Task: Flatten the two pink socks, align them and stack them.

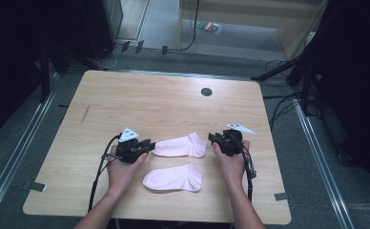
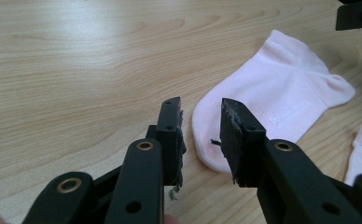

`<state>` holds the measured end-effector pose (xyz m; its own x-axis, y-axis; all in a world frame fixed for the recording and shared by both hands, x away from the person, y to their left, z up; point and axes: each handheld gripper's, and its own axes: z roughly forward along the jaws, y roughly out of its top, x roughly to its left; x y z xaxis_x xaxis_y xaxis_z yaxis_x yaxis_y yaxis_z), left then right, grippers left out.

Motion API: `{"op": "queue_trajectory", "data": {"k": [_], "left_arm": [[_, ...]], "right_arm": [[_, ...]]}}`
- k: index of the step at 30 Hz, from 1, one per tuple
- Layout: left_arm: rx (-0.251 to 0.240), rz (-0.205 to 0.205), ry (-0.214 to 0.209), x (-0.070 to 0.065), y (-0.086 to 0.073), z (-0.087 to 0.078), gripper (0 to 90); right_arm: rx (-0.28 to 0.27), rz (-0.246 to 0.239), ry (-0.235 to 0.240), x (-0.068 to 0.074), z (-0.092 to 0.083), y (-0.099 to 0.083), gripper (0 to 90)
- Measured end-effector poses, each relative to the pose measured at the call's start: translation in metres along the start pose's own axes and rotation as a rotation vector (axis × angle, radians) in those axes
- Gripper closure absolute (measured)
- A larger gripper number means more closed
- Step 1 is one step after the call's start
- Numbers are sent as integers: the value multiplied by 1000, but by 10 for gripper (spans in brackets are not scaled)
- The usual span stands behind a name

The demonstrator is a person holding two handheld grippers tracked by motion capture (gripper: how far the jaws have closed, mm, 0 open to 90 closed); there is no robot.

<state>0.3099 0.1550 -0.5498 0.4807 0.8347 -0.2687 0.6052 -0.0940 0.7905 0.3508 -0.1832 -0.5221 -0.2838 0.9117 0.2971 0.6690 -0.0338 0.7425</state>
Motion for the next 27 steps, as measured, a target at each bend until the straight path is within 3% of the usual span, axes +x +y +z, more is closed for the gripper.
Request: {"op": "queue_trajectory", "data": {"k": [7,9,13,17,24,27], "left_arm": [[24,-16,26,-1,1,4,595],[35,2,12,-3,0,4,641],[72,47,49,-10,0,8,675],[76,54,62,-10,0,9,705],[88,49,46,-6,0,7,876],[89,43,32,-5,-1,6,893]], "right_arm": [[50,-62,36,6,9,-12,545],[61,-79,34,9,10,-15,580],[69,-121,14,13,13,-20,588],[57,-159,-12,16,16,-24,587],[57,-259,-35,25,14,-31,721],[63,-250,-28,25,12,-33,806]]}}
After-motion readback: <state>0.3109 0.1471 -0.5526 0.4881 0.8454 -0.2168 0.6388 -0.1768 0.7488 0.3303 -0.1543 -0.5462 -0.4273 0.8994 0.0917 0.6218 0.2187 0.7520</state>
